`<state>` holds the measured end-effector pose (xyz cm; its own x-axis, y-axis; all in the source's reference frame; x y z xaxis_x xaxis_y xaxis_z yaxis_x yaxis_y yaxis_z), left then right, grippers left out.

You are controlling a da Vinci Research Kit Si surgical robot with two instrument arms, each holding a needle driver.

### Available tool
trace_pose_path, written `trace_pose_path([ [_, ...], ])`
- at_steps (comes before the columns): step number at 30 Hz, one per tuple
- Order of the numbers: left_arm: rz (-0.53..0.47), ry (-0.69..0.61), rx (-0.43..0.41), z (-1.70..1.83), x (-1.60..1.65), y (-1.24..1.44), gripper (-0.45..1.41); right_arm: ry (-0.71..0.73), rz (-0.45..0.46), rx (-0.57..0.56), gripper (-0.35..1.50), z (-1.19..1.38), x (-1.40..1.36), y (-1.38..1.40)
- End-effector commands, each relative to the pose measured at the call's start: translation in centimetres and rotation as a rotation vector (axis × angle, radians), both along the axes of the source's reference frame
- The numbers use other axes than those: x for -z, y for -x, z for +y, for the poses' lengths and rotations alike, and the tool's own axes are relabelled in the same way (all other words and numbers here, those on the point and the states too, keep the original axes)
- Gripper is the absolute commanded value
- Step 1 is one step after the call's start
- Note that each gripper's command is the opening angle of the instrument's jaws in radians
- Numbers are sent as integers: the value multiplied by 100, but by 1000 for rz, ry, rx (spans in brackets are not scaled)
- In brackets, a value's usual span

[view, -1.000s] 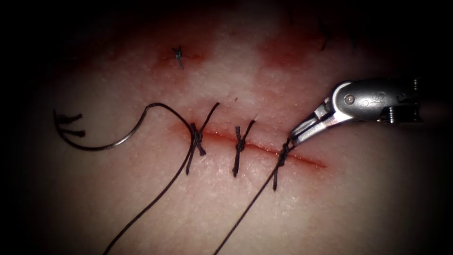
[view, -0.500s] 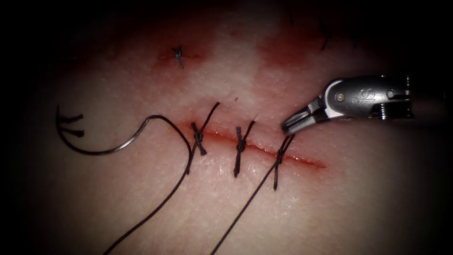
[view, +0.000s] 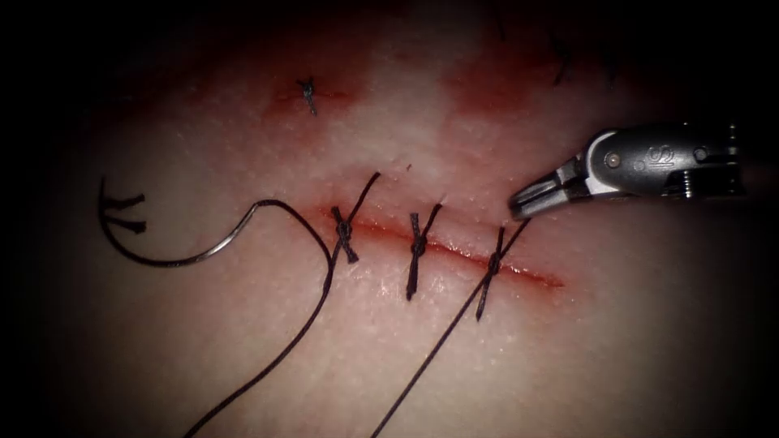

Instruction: Wound Closure

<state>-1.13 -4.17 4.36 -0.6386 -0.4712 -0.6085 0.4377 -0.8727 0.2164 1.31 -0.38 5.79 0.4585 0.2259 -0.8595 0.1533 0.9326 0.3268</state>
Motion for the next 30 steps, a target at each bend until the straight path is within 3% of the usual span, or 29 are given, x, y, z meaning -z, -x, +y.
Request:
trace_pose_path([
  [1,-1,-2,15,-4,0,6,-45,-5,17,-10,-35,-7,-5,-13],
  [5,-30,39,97,33,17,12,-45,-28,59,7,-32,-21,1,-22],
  [6,-39,47,119,43,22,13,-45,-22,73,-12,36,-25,3,-25],
  [7,-53,55,151,59,28,16,-45,-19,78,-35,84,-26,5,-27],
  [8,-62,55,177,71,32,18,-45,-27,84,-68,106,-27,8,-28],
  [10,-83,80,210,98,41,24,-45,-41,110,-124,123,-29,14,-27],
  [15,-152,148,245,170,59,42,-45,-52,130,-261,130,-26,35,-13],
  [20,-181,205,242,231,68,58,-45,-65,125,-493,126,-25,69,17],
  [25,-204,253,258,290,79,82,-45,-52,122,-673,96,-51,100,37],
  [30,-220,283,292,345,88,110,-45,-38,142,-760,79,-80,119,28],
])
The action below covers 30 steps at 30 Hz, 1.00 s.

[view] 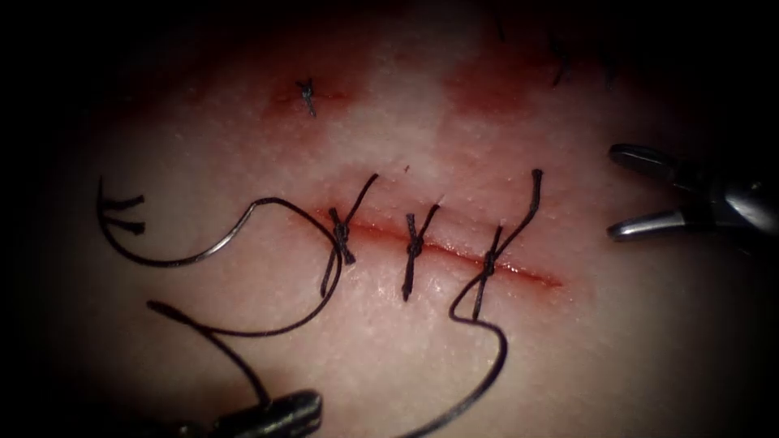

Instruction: Wound Closure

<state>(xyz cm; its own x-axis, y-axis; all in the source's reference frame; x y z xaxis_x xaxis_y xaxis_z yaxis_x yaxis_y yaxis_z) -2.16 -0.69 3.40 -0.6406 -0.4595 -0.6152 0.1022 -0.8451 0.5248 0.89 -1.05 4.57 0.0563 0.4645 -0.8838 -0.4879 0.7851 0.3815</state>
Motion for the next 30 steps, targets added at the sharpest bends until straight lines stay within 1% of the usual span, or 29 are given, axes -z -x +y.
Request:
trace_pose_path([
  [1,-8,0,8,6,-6,11,-45,2,11,3,73,-17,0,-19],
  [2,-11,6,11,16,-6,16,-45,12,20,10,56,-22,3,-27],
  [5,-11,36,21,45,-6,27,-45,48,29,29,-3,-28,8,-48],
  [7,-11,38,29,62,-8,32,-45,62,34,33,-22,-29,8,-60],
  [8,-10,34,33,69,-10,34,-45,75,33,37,-35,-28,7,-68],
  [13,-4,34,31,98,-22,37,-45,113,16,34,-35,-17,-3,-91],
  [17,-1,26,39,117,-34,36,-45,124,13,29,-35,-10,-18,-105],
  [20,1,23,45,129,-45,37,-45,140,18,35,-35,-12,-30,-120],
  [24,6,27,56,141,-63,42,-45,152,42,51,-35,-22,-40,-140],
  [30,41,13,39,155,-98,52,-45,158,73,68,-35,-27,-35,-150],
])
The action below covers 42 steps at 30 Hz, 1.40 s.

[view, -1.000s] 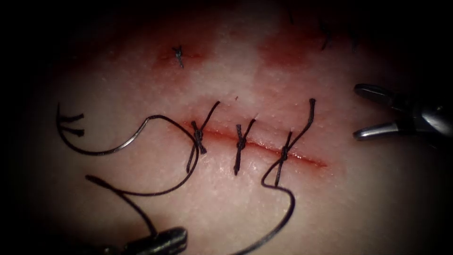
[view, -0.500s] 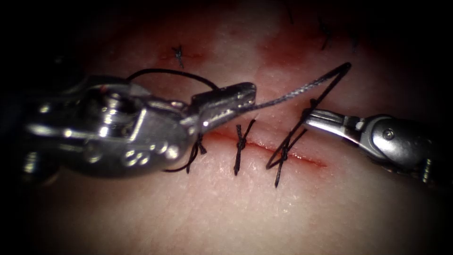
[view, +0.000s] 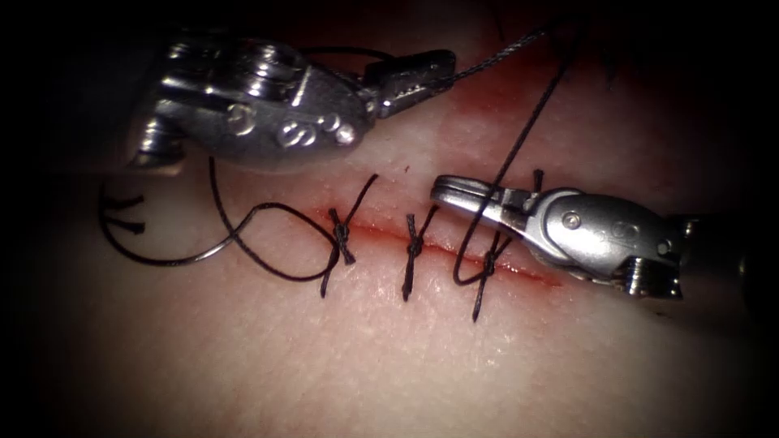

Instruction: Wound Closure

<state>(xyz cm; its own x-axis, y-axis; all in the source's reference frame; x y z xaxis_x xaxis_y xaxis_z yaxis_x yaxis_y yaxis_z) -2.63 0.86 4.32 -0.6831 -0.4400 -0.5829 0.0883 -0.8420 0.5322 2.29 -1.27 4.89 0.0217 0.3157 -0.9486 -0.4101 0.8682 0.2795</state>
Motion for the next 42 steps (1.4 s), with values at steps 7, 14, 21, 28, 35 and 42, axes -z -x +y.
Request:
trace_pose_path([
  [7,45,14,-26,1,-65,12,-45,10,99,19,-35,-8,18,-21],
  [14,66,-18,-34,-11,-108,3,-45,-16,155,43,-35,-11,24,-26],
  [21,94,-48,-39,-39,-154,-7,-45,-45,166,23,-35,-19,26,-22],
  [28,146,-49,-50,-86,-184,-5,-45,-71,153,-59,-35,-12,22,-12],
  [35,143,-51,-45,-112,-169,13,-45,-86,144,-123,2,-2,28,-11],
  [42,131,-56,-49,-136,-147,35,-45,-73,67,-282,69,6,32,-8],
])
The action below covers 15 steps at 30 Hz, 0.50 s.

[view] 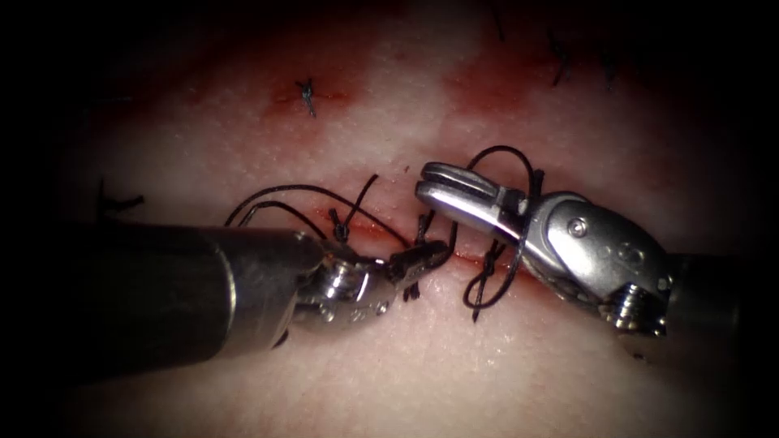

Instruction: Wound Closure

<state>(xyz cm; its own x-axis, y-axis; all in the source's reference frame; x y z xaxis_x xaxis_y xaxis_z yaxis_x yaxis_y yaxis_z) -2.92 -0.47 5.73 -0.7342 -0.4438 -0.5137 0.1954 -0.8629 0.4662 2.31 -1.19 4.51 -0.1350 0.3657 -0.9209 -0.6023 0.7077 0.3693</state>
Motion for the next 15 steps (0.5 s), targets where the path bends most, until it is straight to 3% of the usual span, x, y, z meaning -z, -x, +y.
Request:
trace_pose_path([
  [1,-4,-1,-2,-6,-3,8,-45,-37,7,-56,71,-2,-4,-6],
  [2,-7,-6,1,-9,0,11,-45,-40,-7,-87,73,-1,-3,-5],
  [3,-6,-2,-3,-12,2,13,-45,-64,-2,-120,61,0,-1,-4],
  [4,-8,-2,-4,-14,5,14,-45,-92,4,-163,42,0,1,-2],
  [5,-6,6,-13,-18,8,17,-45,-99,-10,-196,12,-1,3,1],
  [7,-3,13,-21,-22,13,20,-45,-167,-33,-245,-10,-2,4,5],
  [9,-7,15,-28,-27,19,24,-45,-261,-60,-295,-16,-4,3,9],
  [15,-10,17,-35,-37,32,30,-45,-448,-94,-352,-1,-13,-9,25],
])
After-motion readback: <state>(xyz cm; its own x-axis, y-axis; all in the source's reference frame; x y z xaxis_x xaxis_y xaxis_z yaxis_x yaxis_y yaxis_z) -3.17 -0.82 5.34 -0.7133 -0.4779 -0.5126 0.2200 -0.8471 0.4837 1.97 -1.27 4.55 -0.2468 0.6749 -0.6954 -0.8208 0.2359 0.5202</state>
